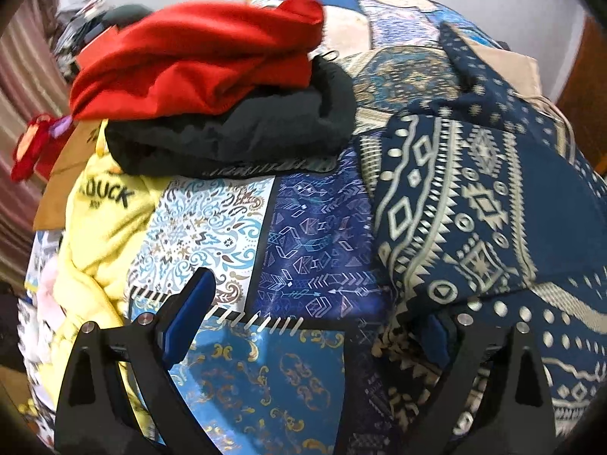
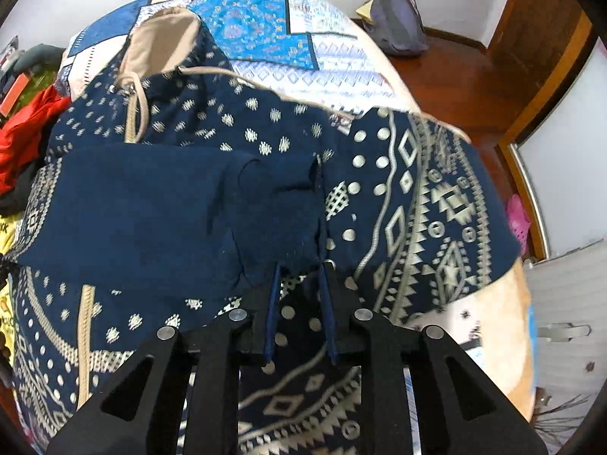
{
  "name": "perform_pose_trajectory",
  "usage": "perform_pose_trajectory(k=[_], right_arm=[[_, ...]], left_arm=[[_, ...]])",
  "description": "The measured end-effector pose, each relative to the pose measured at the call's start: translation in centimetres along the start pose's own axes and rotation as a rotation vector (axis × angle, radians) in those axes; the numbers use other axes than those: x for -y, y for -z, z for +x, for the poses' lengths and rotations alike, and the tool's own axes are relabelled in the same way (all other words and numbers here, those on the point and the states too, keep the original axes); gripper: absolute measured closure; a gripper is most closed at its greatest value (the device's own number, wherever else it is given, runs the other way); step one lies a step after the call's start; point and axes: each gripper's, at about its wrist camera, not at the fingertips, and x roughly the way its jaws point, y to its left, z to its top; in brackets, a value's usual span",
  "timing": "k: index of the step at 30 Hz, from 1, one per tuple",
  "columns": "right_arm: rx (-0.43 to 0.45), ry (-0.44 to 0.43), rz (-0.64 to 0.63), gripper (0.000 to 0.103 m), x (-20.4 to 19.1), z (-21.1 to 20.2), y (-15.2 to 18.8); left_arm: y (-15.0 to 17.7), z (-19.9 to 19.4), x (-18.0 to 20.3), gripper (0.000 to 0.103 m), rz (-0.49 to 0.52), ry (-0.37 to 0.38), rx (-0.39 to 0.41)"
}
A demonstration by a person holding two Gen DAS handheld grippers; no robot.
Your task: Fold large clothes
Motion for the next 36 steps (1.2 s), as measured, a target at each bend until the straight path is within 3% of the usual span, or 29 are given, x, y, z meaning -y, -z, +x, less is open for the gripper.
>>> perform_pose_trajectory(k=[6, 10, 13, 18, 23, 31, 36], right_arm=[[0.114, -0.008, -0.019, 0.083, 1.2, -4.9, -0.2], [0.209, -0.02, 0.018, 0.06, 3.0, -8.1, -0.6], [0.261, -0.004, 0.039, 0.058, 4.2, -9.5, -1.3], [0.276, 0.031, 0.08, 0.057, 6.8, -10.3, -1.4], [0.23, 0.046, 0.181, 0.056, 10.4, -8.3, -0.4], [0.046, 0.043, 0.341, 0.056, 15.8, -0.6, 0.9], [-0.019, -0.071, 0.494, 0.056, 18.7, 3.2, 1.3]], left_arm=[[-0.2, -4.6, 0.9, 0.007, 0.1, 0.029, 0.069], [-1.7, -8.0, 1.8, 0.007, 0.126, 0.062, 0.145], [-3.4, -10.0, 2.6, 0.007, 0.126, 0.111, 0.196], [-6.3, -12.0, 5.0, 0.007, 0.107, 0.212, 0.245], [-7.7, -11.7, 8.1, 0.007, 0.132, 0.258, 0.246], [-7.2, -7.5, 13.4, 0.007, 0.185, 0.302, 0.13], [-6.0, -5.5, 15.0, 0.007, 0.22, 0.288, 0.083]])
